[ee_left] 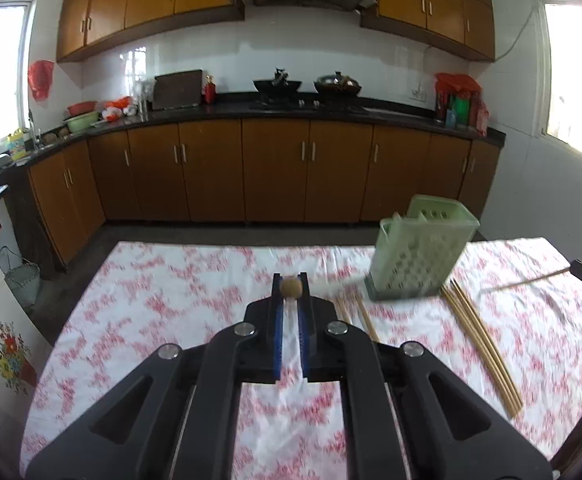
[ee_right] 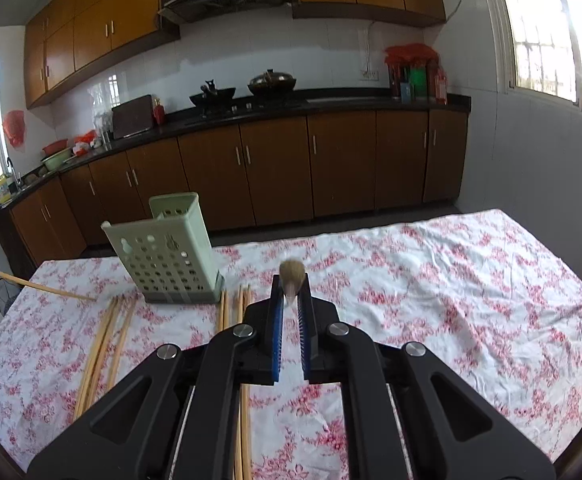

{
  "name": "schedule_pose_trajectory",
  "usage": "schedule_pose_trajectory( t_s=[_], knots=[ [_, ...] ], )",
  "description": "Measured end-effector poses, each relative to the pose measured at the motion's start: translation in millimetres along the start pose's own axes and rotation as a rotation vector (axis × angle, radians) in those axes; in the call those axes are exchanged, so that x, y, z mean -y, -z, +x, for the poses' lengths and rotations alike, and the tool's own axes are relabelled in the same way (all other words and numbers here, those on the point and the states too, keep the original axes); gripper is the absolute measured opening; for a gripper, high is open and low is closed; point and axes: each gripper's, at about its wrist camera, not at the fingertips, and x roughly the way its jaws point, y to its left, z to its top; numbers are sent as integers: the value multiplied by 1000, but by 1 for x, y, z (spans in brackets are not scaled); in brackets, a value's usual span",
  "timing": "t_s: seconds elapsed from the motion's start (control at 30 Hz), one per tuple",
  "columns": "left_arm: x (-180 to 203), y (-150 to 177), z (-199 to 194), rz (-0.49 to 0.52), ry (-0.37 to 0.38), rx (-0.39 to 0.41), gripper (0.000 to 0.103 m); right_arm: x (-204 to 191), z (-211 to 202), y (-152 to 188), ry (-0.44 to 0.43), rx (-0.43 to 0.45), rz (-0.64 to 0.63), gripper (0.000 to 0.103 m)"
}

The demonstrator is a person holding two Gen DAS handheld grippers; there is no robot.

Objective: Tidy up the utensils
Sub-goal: 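Lift the chopsticks upright with both tools and carry them over the green holder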

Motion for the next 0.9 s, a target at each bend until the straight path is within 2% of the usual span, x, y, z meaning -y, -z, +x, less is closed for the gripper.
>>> schedule_pose_trajectory(
  t_s=[0.13, 0.3, 0.5, 0.67, 0.77, 0.9],
  knots=[
    [-1, -28, 5, 1, -31, 39, 8, -2, 3, -22, -5, 39, 2, 8],
    [2, -70, -5, -22, -26, 117, 8, -10, -8, -65, -29, 135, 16, 8],
    [27, -123, -33, -38, 52, 266, 8, -41, -39, -119, -122, 324, 11, 8],
    [57, -150, -42, -51, 125, 371, 8, -65, -41, -133, -182, 431, 6, 8],
    [75, -154, -30, -60, 164, 393, 8, -73, -25, -129, -207, 445, 7, 8],
    [95, -145, 5, -52, 183, 353, 8, -80, 6, -117, -194, 387, -3, 8]
  ],
)
